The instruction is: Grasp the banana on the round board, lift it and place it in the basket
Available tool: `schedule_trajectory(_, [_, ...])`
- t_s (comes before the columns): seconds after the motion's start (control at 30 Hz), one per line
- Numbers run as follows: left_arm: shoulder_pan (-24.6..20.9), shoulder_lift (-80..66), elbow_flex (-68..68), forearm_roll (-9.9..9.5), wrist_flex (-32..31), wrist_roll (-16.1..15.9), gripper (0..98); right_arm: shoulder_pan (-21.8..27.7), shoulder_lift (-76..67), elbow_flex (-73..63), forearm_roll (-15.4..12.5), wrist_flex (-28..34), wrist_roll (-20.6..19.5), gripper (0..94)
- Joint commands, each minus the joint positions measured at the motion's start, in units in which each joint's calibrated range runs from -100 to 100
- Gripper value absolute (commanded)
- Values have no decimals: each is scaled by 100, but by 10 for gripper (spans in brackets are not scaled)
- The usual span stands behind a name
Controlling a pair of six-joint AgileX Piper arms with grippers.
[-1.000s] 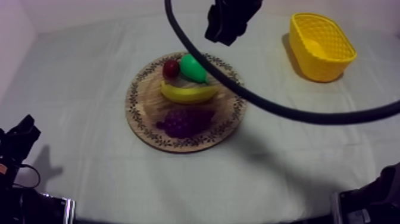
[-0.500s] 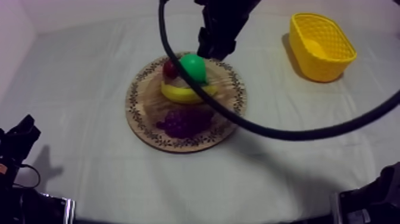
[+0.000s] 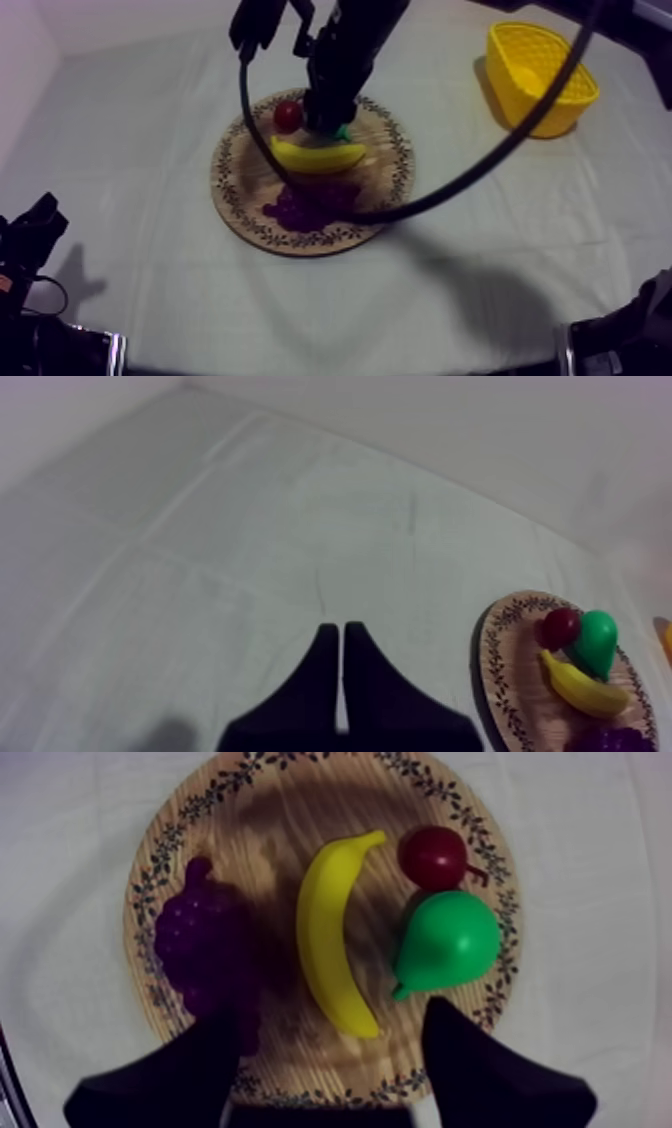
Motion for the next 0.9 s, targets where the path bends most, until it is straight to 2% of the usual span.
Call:
schedule_trajectory(0.0, [-1,-5,-1,-3,-2,2,1,8,276,-83,-11,6,2,519])
schedule_trajectory(0.53, [-1,-5,-1,-3,-2,2,1,39,1470,-977,-94,83,-56,509])
schedule_trajectory(0.87, [-1,-5,-1,-3,-2,1,1,21,2043,-1016,-195,125,17,486])
